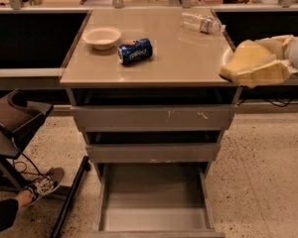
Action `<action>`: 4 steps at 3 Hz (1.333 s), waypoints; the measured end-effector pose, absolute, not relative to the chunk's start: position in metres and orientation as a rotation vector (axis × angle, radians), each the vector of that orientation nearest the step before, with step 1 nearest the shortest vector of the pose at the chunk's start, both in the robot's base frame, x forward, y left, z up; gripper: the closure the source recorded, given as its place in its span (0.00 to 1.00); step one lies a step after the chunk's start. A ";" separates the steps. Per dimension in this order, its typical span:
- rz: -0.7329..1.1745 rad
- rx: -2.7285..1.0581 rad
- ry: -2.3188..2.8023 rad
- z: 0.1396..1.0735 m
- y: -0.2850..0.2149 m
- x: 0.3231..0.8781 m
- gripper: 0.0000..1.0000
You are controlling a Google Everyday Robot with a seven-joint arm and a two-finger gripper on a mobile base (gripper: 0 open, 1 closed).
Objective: Place sponge into bottom drawer
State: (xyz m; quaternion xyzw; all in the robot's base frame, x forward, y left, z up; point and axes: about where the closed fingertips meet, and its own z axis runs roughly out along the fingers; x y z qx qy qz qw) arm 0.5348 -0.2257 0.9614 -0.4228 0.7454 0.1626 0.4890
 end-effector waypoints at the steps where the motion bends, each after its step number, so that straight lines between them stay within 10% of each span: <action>1: 0.395 -1.028 1.811 0.961 -0.226 0.535 1.00; 4: 0.361 -1.146 1.911 0.708 -0.165 0.517 1.00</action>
Offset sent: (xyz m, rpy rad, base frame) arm -0.0122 0.0320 -0.1392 -0.1706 0.0095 -0.0719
